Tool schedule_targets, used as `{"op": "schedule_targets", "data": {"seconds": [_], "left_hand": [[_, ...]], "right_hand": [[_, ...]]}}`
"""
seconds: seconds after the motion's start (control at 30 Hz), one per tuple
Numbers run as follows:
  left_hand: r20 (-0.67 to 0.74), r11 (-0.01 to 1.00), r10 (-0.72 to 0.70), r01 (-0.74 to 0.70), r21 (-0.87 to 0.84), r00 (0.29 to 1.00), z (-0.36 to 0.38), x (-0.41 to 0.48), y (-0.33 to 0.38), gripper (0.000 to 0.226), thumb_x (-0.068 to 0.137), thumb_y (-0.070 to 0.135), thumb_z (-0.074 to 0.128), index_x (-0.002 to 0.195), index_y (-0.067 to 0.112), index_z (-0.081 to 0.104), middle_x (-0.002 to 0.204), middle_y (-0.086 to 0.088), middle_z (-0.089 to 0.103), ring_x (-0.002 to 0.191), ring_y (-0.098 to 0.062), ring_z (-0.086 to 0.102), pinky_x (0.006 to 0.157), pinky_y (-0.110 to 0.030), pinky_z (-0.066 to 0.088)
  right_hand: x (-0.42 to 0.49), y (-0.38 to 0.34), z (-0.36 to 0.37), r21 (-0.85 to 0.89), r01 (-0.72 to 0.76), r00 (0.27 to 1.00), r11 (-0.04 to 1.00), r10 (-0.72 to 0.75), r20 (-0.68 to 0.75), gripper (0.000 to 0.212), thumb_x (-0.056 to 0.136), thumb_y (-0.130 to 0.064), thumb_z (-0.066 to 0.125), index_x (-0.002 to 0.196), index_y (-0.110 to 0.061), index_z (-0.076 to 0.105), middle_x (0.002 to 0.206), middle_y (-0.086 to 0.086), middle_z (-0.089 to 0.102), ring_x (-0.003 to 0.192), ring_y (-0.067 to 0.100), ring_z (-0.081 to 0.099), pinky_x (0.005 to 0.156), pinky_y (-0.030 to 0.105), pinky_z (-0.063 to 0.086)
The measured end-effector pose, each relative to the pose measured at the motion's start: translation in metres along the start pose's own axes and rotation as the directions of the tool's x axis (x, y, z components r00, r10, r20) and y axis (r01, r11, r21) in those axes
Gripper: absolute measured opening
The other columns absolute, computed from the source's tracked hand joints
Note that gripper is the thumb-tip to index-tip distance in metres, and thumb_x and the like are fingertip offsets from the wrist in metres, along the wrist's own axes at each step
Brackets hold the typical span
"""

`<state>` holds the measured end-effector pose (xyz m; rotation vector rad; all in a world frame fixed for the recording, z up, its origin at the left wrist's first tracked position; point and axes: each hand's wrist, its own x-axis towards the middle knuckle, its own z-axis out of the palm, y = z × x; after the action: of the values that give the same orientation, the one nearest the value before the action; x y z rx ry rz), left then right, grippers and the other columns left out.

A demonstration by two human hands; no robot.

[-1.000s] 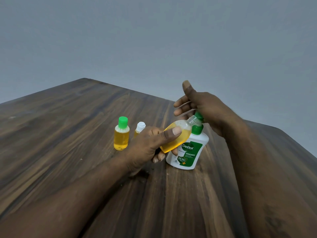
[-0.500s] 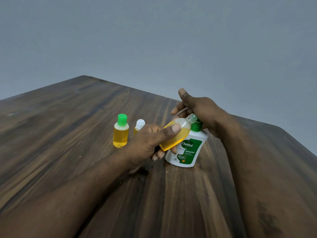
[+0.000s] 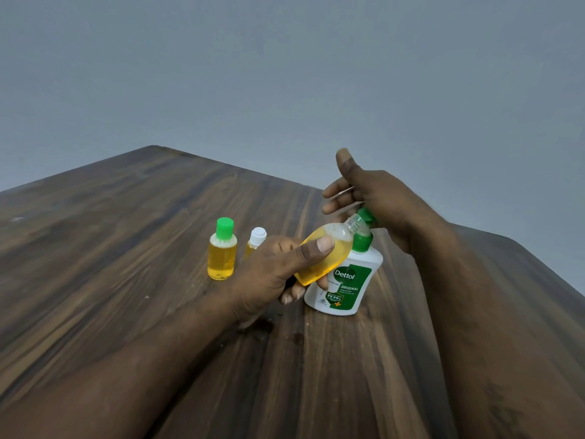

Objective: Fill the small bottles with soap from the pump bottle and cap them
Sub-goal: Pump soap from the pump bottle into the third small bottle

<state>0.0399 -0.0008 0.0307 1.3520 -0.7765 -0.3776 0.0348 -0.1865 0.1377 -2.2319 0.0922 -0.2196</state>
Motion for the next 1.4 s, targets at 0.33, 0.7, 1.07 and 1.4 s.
{"op": "schedule_targets", "data": {"seconds": [0.33,0.7,1.07,1.4], "left_hand": [[-0.013,1.0,0.009,-0.008,0.017,1.0,-0.001,0.001,0.0,0.058,0.087,0.066,0.059,0.067,0.014,0.075,0.049,-0.008,0.05,0.042,-0.014,0.042,0.045,-0.021,0.035],[-0.004,1.0,-0.018,0.018,0.012,1.0,0.0,0.001,-0.003,0.061,0.083,0.069,0.059,0.068,0.012,0.074,0.049,-0.006,0.05,0.042,-0.013,0.042,0.046,-0.021,0.035],[0.014,1.0,0.001,-0.001,0.001,1.0,-0.001,0.0,-0.001,0.057,0.085,0.066,0.059,0.072,0.013,0.074,0.052,-0.002,0.057,0.042,-0.01,0.044,0.046,-0.02,0.035],[0.003,0.999,-0.028,0.028,0.043,1.0,0.0,0.001,-0.004,0.058,0.086,0.067,0.059,0.069,0.014,0.074,0.052,-0.006,0.052,0.043,-0.013,0.043,0.047,-0.022,0.035]], "right_hand": [[0.004,0.008,0.011,0.047,-0.065,0.997,0.997,0.063,0.046,0.046,0.106,-0.046,0.052,0.107,-0.005,0.075,0.102,0.015,0.079,0.083,0.026,0.067,0.079,0.039,0.052],[-0.001,0.004,0.01,-0.001,-0.034,0.999,0.999,0.034,0.041,0.043,0.105,-0.048,0.054,0.102,-0.011,0.076,0.094,0.004,0.081,0.082,0.02,0.071,0.083,0.039,0.053],[-0.002,-0.001,0.004,0.107,0.042,0.997,0.993,-0.035,-0.067,0.055,0.098,-0.063,0.055,0.107,-0.012,0.075,0.095,0.005,0.08,0.078,0.023,0.075,0.077,0.034,0.056],[0.002,0.015,0.014,0.165,-0.147,0.982,0.975,0.123,0.145,0.034,0.102,-0.036,0.064,0.101,-0.005,0.077,0.106,0.018,0.078,0.084,0.027,0.071,0.09,0.045,0.058]]}}
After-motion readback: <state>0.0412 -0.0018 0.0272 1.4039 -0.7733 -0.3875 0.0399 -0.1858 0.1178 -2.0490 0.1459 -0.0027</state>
